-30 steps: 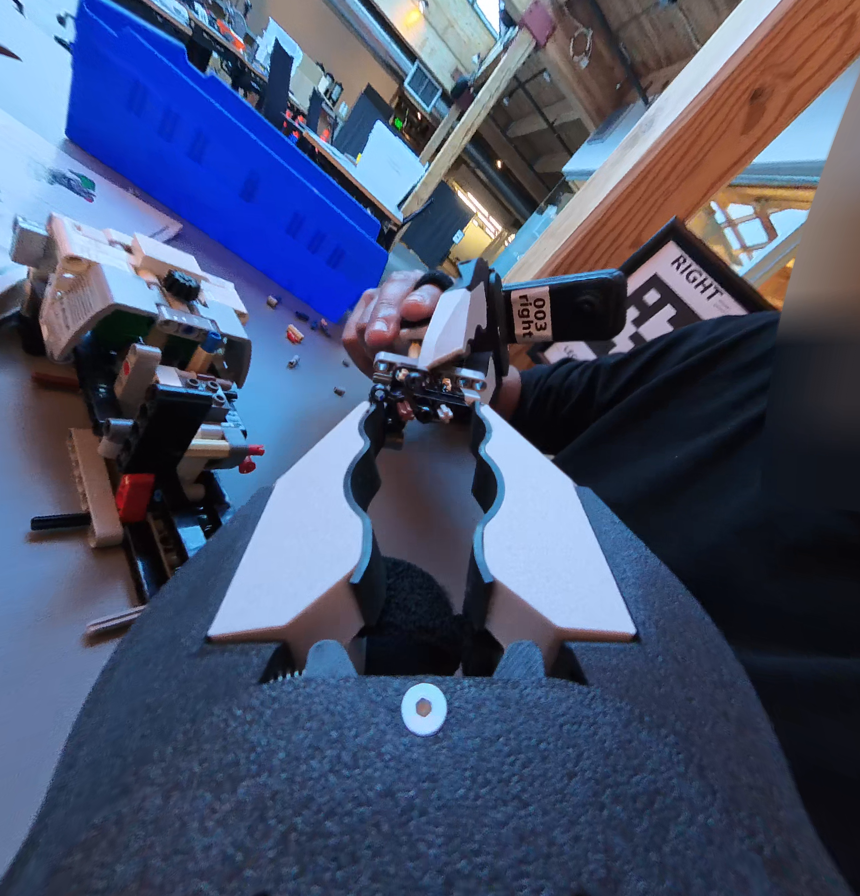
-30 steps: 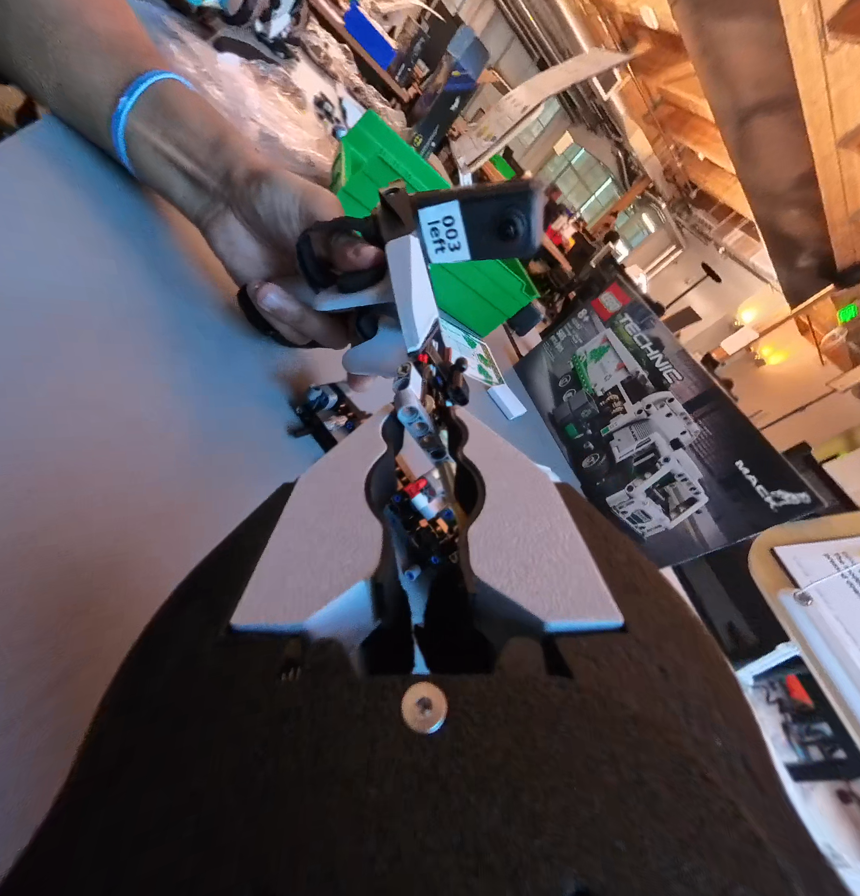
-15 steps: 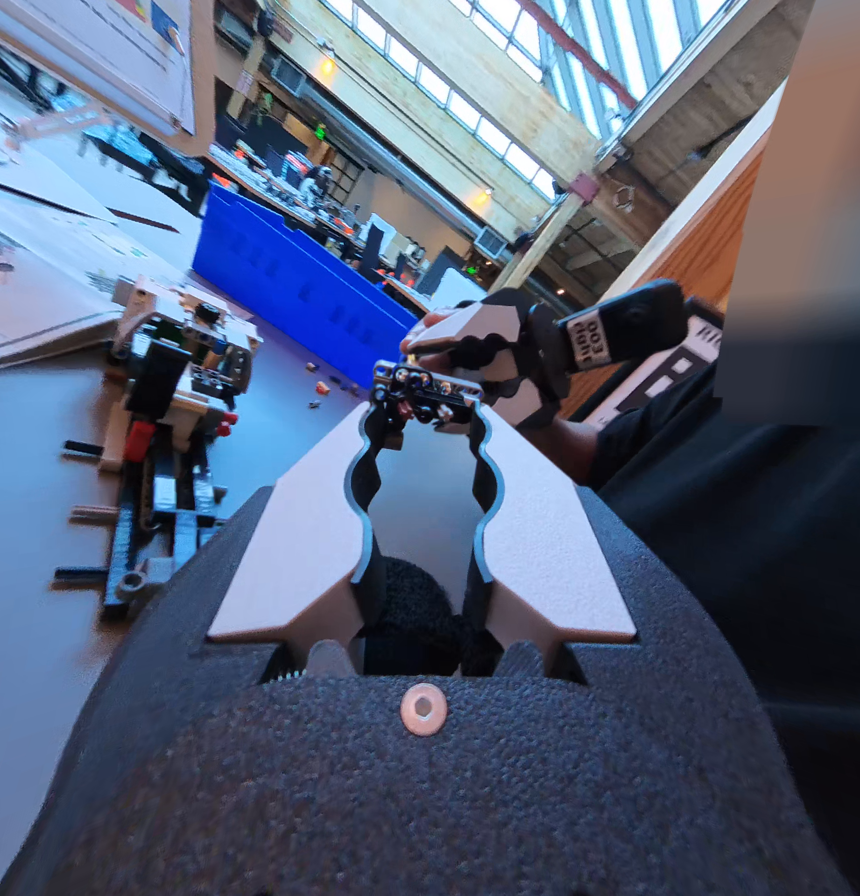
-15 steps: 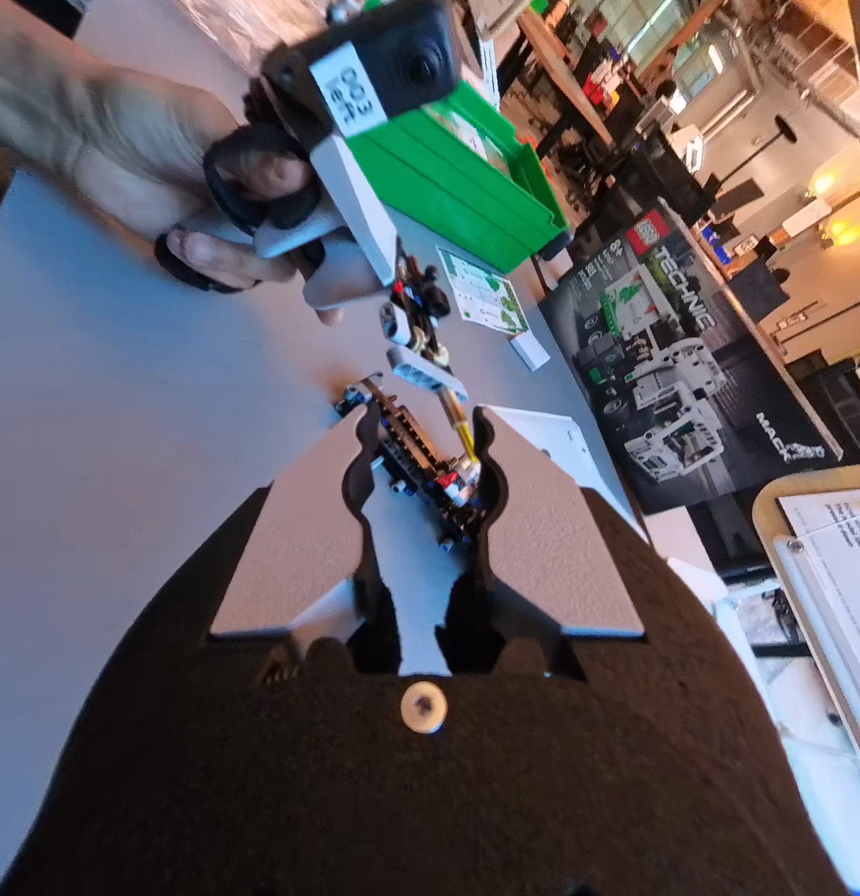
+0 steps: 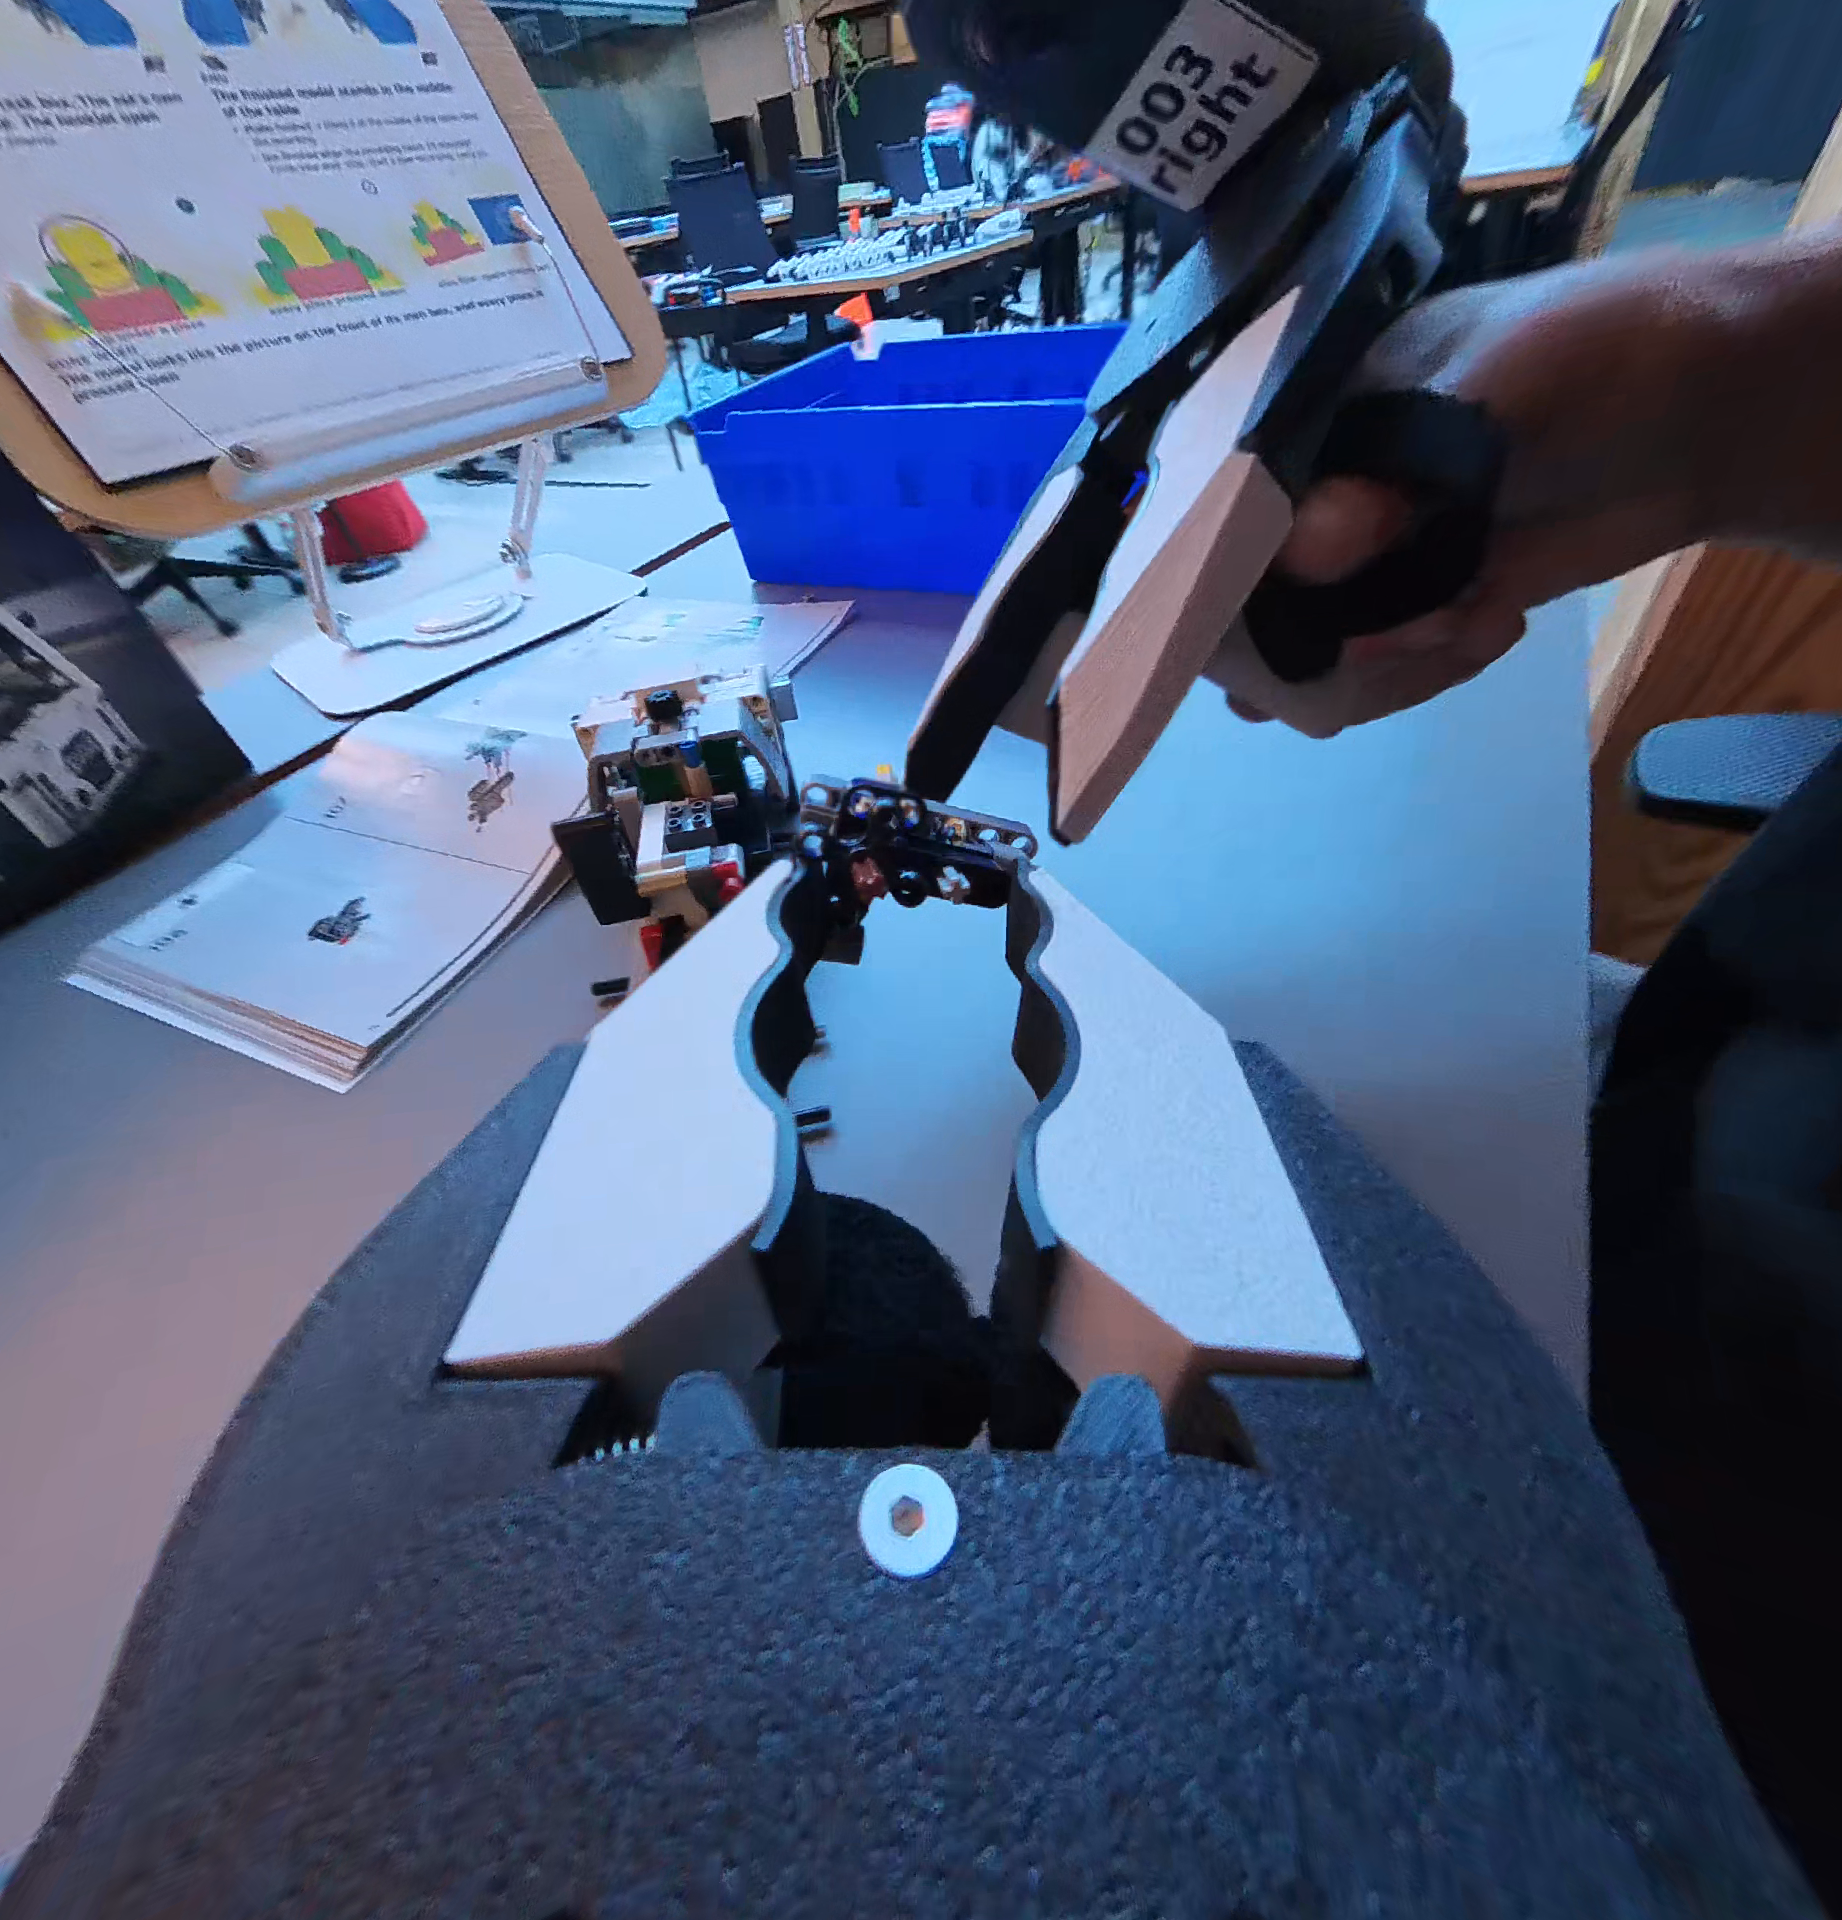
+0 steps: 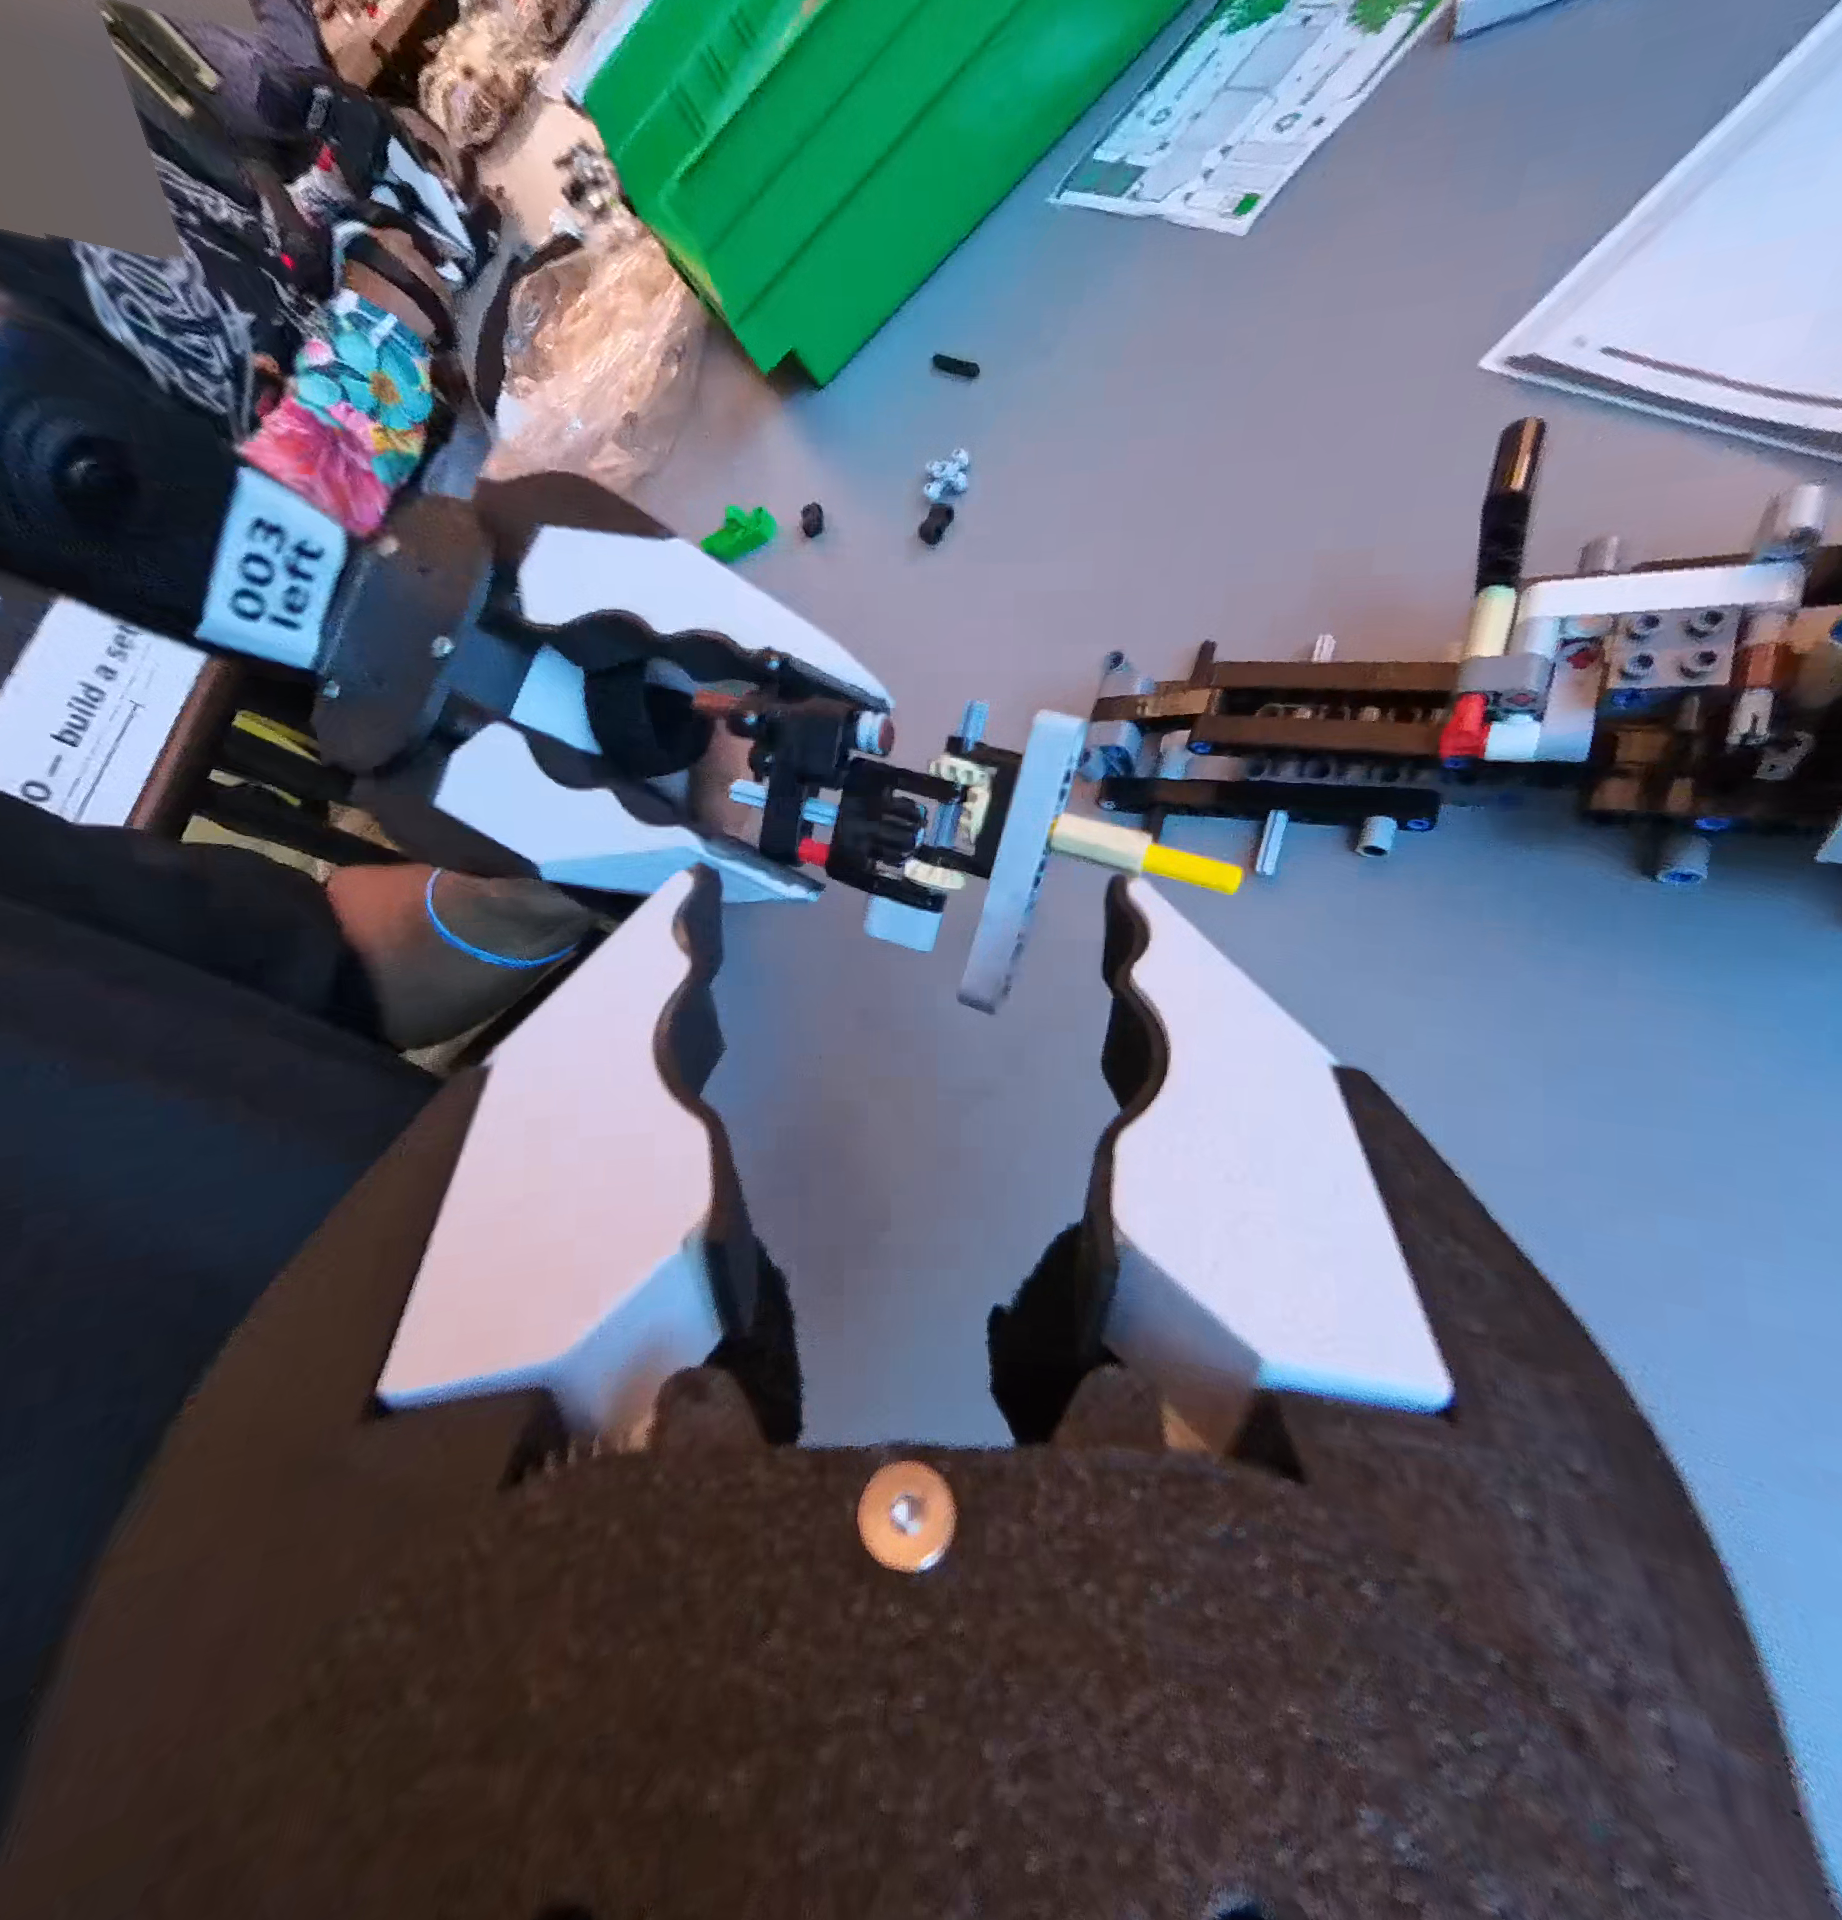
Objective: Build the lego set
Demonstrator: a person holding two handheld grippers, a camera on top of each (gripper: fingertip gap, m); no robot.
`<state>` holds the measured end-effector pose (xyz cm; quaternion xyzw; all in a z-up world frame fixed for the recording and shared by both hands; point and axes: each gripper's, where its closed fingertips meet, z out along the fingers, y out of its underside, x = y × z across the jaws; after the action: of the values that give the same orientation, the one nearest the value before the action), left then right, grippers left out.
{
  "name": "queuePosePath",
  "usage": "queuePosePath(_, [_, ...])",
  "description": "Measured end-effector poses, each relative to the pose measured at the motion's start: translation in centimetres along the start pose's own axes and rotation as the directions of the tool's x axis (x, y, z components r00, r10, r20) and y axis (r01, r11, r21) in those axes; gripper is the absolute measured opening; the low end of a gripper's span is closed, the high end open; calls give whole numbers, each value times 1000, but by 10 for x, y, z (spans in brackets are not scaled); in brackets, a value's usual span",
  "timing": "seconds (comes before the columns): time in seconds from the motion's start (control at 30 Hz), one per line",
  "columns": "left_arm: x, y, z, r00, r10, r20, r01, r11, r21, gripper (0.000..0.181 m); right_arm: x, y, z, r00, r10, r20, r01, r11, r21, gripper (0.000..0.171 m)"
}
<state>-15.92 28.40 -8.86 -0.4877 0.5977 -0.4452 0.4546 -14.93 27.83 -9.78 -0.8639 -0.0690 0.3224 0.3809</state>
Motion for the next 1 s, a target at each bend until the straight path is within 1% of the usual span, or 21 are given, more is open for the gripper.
queuePosePath(0.13, [0,4,3,994,93,55,-91,995,-38,32,-1,3,7,1000,19,11,-19,1000,-10,70])
queuePosePath(0.23, [-3,6,4,983,152,99,-145,987,-70,32,0,-1,10,1000,25,2,-25,1000,14,65])
queuePosePath(0.33, [-3,5,3,979,170,116,-163,984,-65,32,0,-3,11,999,36,19,-37,998,43,63])
queuePosePath(0.4, [-2,3,2,974,190,125,-184,981,-58,32,2,-4,11,997,61,36,-63,996,57,56])
queuePosePath(0.47, [0,1,2,965,222,138,-216,975,-57,32,0,-5,11,993,94,73,-99,993,67,56])
queuePosePath(0.53, [1,1,3,956,249,152,-241,968,-67,33,-2,-5,12,995,67,70,-71,996,63,64])
queuePosePath(0.57, [1,1,3,953,258,158,-250,966,-67,33,-3,-5,13,997,51,58,-54,997,59,65])
queuePosePath(0.7, [-1,-1,2,951,259,171,-252,966,-61,33,-2,-9,12,1000,16,27,-18,996,82,62])
queuePosePath(0.73, [-2,-1,1,950,257,178,-250,966,-60,33,0,-11,11,1000,15,17,-17,996,93,56])
queuePosePath(0.77, [-2,0,1,948,261,184,-253,965,-64,33,1,-11,9,1000,11,13,-12,996,93,55])
queuePosePath(0.9, [-1,2,3,930,302,211,-288,953,-94,33,3,-10,11,1000,-12,-27,15,995,97,57])
queuePosePath(1.0, [-2,2,3,932,290,216,-277,957,-90,33,4,-12,10,997,-48,-68,55,993,102,56])
